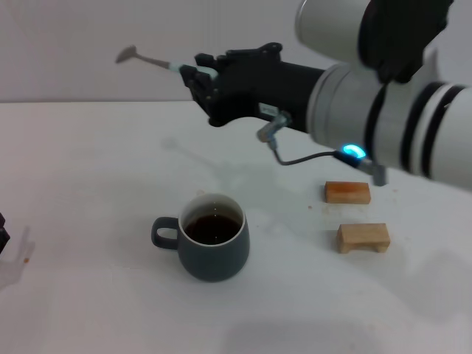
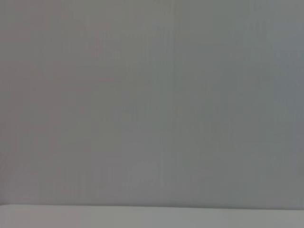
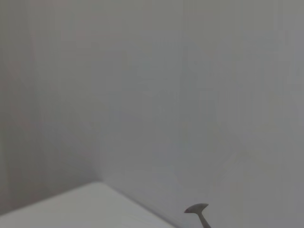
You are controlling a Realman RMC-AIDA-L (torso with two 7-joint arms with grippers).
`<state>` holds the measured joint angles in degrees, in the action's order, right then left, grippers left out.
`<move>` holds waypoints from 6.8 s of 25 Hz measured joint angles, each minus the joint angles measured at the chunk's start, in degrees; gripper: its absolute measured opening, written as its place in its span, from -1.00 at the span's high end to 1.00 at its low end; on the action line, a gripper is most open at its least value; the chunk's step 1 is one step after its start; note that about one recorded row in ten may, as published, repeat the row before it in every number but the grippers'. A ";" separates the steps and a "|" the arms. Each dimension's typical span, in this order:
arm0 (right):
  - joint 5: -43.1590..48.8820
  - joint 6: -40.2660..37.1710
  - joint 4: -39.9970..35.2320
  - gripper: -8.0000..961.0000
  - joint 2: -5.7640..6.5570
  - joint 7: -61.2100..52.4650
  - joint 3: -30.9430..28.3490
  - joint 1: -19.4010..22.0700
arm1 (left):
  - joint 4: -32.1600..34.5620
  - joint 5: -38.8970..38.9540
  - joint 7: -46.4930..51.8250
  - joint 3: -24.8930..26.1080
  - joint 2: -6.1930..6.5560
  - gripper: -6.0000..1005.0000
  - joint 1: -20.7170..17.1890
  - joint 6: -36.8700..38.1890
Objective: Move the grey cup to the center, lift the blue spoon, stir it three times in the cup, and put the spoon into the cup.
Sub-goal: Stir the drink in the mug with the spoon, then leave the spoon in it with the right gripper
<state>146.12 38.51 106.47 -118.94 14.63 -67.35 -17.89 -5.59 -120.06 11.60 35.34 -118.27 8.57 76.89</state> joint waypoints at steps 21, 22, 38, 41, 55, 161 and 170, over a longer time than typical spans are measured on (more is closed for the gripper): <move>-0.07 37.91 9.85 0.65 -0.01 -5.94 -8.90 -7.33 | 0.23 0.00 0.13 -0.01 0.13 -0.70 -0.87 2.51; -0.03 38.53 9.78 0.65 0.01 -6.16 -9.17 -7.65 | 0.29 0.00 0.15 -0.01 0.15 -0.70 -1.03 2.63; 0.13 43.78 9.74 0.65 -0.20 -9.08 -9.23 -8.24 | 0.32 0.01 0.18 0.28 0.15 -0.70 -1.10 2.66; 0.11 44.63 9.77 0.65 -0.19 -9.17 -9.54 -8.14 | 0.32 0.00 0.18 0.52 0.15 -0.70 -1.21 2.66; 0.20 44.45 6.20 0.65 -0.14 -9.48 -8.60 -7.15 | 0.07 0.01 0.25 0.52 0.15 -0.70 -1.69 2.65; -2.66 33.33 -8.38 0.65 -0.14 -4.29 -4.32 -10.67 | -0.77 0.00 0.26 0.53 -0.05 -0.70 -2.32 4.20; -2.51 28.61 -12.66 0.65 -0.03 -1.83 -4.98 -12.30 | -1.10 0.00 0.26 0.69 -0.03 -0.70 -2.33 4.24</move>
<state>143.61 67.12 93.81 -118.97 12.80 -72.33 -30.19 -6.69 -120.06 11.86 36.03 -118.29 6.25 81.13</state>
